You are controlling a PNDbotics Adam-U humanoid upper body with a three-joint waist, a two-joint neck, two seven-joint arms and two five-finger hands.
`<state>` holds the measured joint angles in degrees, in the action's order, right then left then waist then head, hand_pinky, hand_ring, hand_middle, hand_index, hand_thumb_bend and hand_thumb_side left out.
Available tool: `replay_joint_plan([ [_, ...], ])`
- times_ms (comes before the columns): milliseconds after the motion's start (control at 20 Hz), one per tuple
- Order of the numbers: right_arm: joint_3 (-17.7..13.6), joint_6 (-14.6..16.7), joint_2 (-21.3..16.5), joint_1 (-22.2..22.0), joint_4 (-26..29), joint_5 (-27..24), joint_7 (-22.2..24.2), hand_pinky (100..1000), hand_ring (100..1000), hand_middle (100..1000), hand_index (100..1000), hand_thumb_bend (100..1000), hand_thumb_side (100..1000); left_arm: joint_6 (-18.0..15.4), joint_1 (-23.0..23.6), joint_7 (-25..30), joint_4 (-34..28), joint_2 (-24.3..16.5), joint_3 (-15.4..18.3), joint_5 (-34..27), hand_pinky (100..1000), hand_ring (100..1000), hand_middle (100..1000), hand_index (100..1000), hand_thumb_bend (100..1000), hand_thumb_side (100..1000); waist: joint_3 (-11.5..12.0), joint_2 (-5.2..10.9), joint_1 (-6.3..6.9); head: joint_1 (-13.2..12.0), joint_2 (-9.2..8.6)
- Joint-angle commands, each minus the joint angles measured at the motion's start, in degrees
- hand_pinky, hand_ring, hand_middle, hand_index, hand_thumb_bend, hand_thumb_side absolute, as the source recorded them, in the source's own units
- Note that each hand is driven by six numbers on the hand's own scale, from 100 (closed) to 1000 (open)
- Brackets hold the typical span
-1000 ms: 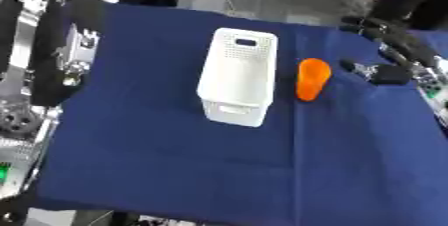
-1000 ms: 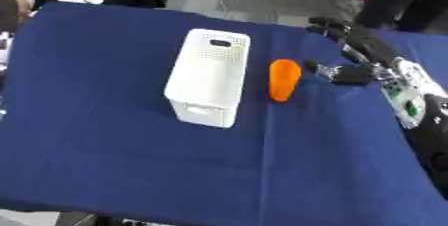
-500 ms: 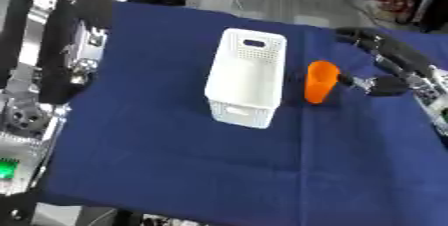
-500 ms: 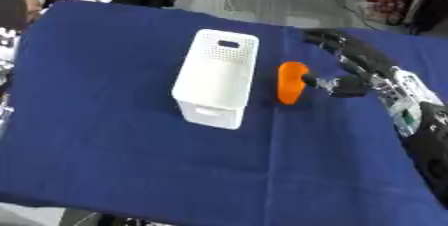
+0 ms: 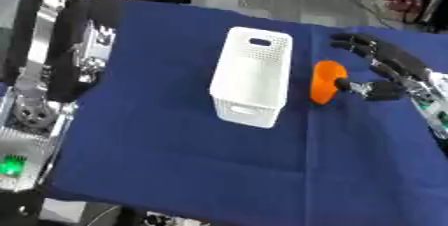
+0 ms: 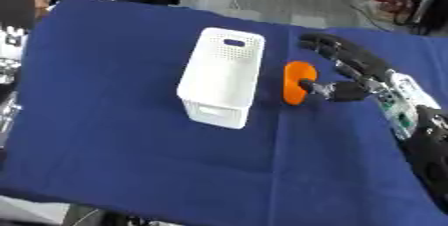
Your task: Pick up objects on the table and place them in the box.
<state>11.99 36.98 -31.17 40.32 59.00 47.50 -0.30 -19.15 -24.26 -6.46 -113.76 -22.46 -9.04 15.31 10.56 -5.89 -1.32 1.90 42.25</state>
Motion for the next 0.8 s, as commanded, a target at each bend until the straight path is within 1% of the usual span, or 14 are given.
replay_joint_plan([
  [50,-0.03,0.27,-0.91,1.43,1.31,-0.75,0.51,966,912,965,968,462,1000,-0.17,-1.06,0.20,-0.83,-0.40,0.05,-0.13,1000,886,978,886,150,839,0.03,0.62,0.17,-0.80,-0.54],
  [400,0.26,0.02,-0.25,1.39,1.33,-2.09,1.77,960,907,961,966,456,1000,-0.20,-1.13,0.35,-0.83,-0.41,-0.03,-0.14,1000,886,978,884,148,839,0.04,0.60,0.22,-0.91,-0.70],
  [550,0.56,-0.01,0.38,1.60,1.21,-1.83,2.24,961,907,961,964,453,1000,-0.20,-1.14,0.44,-0.83,-0.42,-0.08,-0.13,1000,886,978,885,148,839,0.05,0.61,0.21,-0.31,-1.22],
  [800,0.94,0.22,1.15,1.92,0.91,-1.13,2.72,961,905,961,963,450,1000,-0.21,-1.19,0.49,-0.83,-0.39,-0.12,-0.15,1000,885,977,885,148,840,0.09,0.64,0.21,-0.15,-1.28],
])
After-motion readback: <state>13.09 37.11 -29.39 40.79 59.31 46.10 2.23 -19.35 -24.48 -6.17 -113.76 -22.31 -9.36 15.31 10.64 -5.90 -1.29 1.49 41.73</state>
